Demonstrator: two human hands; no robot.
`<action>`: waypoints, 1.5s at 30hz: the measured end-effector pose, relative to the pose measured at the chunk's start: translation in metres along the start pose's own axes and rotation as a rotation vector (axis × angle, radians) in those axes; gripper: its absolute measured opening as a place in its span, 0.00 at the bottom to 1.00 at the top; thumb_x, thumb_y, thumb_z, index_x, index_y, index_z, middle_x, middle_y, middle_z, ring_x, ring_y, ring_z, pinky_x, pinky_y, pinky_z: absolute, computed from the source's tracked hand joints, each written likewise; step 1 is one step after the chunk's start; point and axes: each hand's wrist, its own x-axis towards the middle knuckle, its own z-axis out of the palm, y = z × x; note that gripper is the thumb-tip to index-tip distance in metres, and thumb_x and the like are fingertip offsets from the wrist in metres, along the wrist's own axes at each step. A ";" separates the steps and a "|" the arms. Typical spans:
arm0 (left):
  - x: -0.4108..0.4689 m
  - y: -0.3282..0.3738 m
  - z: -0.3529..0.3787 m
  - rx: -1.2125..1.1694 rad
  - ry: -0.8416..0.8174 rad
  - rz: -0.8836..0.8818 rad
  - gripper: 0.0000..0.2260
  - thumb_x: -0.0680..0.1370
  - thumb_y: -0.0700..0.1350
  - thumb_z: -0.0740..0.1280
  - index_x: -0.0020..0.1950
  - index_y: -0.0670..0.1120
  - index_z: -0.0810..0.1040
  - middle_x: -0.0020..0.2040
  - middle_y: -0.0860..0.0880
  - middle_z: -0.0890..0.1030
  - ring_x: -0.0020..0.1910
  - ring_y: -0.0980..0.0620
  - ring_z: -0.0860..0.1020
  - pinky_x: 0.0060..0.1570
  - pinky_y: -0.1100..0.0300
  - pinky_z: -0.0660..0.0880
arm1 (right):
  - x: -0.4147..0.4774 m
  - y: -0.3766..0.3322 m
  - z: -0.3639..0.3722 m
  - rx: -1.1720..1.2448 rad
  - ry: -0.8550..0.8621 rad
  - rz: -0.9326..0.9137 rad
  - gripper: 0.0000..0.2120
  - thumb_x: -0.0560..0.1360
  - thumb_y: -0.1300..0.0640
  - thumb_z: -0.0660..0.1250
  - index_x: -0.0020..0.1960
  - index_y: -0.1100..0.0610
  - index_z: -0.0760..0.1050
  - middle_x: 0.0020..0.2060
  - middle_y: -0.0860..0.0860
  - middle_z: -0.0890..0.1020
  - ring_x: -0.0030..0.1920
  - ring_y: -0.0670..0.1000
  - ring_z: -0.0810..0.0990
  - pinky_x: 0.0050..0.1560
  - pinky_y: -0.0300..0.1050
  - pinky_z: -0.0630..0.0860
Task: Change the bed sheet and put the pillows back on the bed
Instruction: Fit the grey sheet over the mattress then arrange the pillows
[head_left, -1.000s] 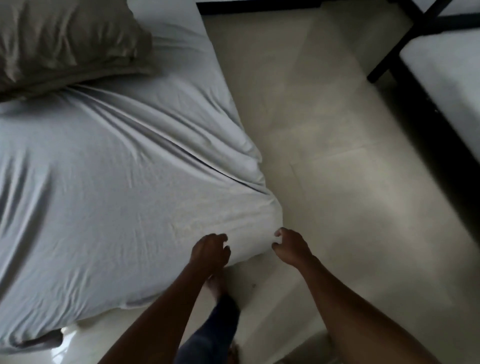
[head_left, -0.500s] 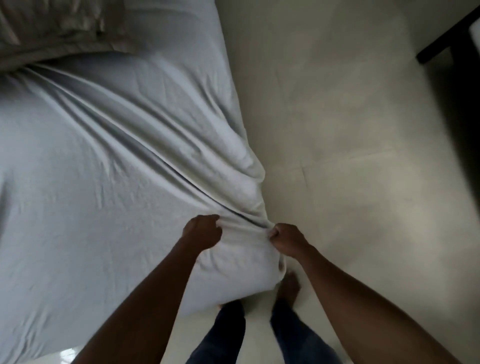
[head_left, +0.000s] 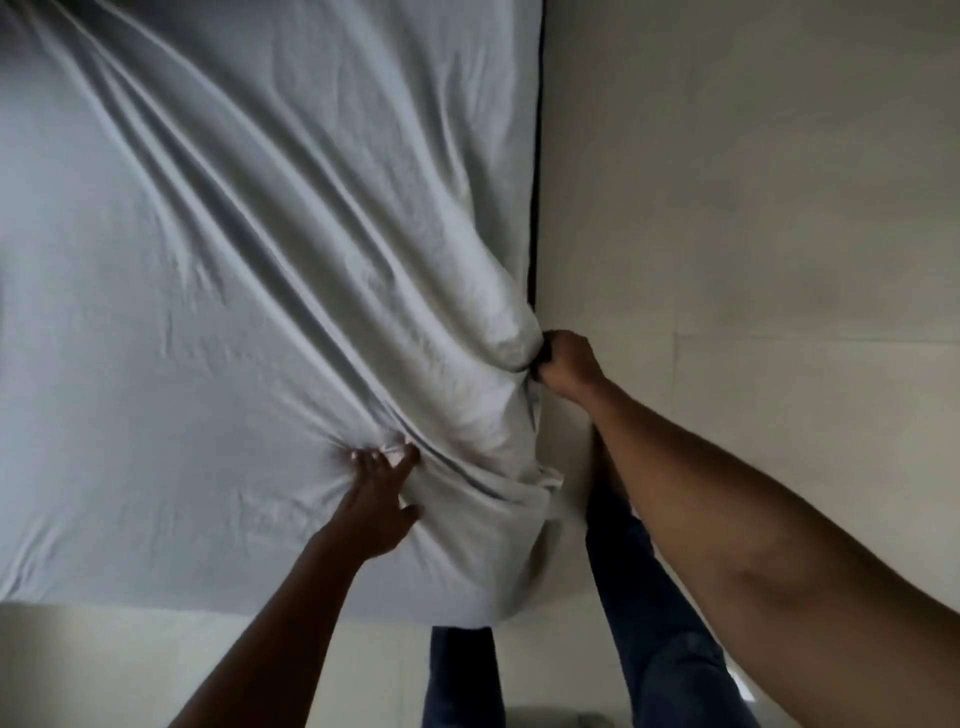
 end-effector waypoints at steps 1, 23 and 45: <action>0.003 0.002 -0.003 0.020 0.001 -0.039 0.38 0.80 0.54 0.67 0.82 0.43 0.50 0.78 0.30 0.55 0.79 0.31 0.49 0.79 0.44 0.46 | -0.001 0.001 -0.007 -0.088 0.020 -0.061 0.13 0.70 0.59 0.71 0.54 0.58 0.83 0.52 0.61 0.85 0.53 0.60 0.84 0.45 0.43 0.75; 0.050 -0.006 0.043 0.263 0.085 -0.154 0.53 0.50 0.56 0.86 0.69 0.37 0.72 0.44 0.23 0.79 0.44 0.23 0.81 0.46 0.29 0.77 | 0.093 -0.074 -0.118 0.168 0.301 -0.248 0.14 0.74 0.50 0.75 0.38 0.52 0.72 0.33 0.47 0.79 0.36 0.49 0.76 0.40 0.41 0.68; 0.196 0.138 -0.299 0.159 0.492 -0.065 0.21 0.79 0.60 0.60 0.59 0.49 0.83 0.59 0.43 0.83 0.58 0.38 0.81 0.55 0.49 0.77 | 0.218 -0.150 -0.212 0.664 -0.044 0.063 0.28 0.71 0.39 0.76 0.62 0.54 0.75 0.56 0.54 0.83 0.53 0.54 0.84 0.43 0.47 0.82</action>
